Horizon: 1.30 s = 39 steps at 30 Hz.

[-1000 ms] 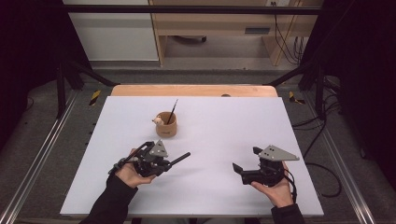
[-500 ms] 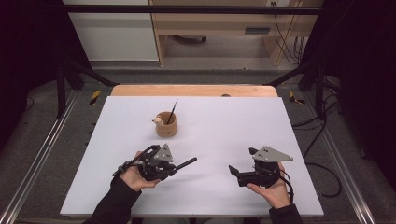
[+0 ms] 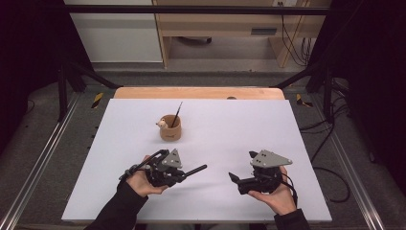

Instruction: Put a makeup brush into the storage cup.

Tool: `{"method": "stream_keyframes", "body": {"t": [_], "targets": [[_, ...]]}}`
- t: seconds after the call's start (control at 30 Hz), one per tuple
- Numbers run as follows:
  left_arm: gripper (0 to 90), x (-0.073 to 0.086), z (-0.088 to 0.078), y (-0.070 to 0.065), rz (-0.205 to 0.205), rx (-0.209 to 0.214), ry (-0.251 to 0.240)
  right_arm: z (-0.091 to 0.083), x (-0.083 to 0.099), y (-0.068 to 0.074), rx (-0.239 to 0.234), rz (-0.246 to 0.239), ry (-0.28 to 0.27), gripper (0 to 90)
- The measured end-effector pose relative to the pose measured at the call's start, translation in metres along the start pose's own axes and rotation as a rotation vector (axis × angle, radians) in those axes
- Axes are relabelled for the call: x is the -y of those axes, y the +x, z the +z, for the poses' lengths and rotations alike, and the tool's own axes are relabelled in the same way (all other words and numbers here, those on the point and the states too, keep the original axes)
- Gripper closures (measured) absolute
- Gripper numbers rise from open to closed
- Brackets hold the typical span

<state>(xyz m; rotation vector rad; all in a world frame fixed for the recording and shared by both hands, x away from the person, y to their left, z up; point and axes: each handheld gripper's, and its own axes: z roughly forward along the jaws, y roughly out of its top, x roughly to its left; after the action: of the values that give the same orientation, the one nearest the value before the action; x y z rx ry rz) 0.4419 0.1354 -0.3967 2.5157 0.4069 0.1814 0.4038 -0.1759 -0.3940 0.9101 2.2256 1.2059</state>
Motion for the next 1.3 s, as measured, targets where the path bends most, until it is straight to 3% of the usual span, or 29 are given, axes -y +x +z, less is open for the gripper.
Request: {"method": "stream_keyframes", "body": {"t": [0.23, 0.6, 0.97, 1.3], "targets": [[78.4, -0.009, -0.004, -0.002, 0.035, 0.010, 0.022, -0.001, -0.013, 0.006, -0.005, -0.060, 0.029, 5.9], [78.4, -0.016, -0.006, -0.002, 0.041, 0.023, 0.028, 0.000, -0.030, 0.016, -0.005, -0.169, 0.097, 6.6], [78.4, -0.020, -0.008, 0.000, 0.059, 0.045, 0.039, 0.005, -0.045, 0.029, -0.032, -0.289, 0.163, 7.4], [78.4, -0.024, -0.006, -0.001, 0.076, 0.056, 0.050, 0.011, -0.049, 0.037, -0.069, -0.352, 0.206, 8.3]]}}
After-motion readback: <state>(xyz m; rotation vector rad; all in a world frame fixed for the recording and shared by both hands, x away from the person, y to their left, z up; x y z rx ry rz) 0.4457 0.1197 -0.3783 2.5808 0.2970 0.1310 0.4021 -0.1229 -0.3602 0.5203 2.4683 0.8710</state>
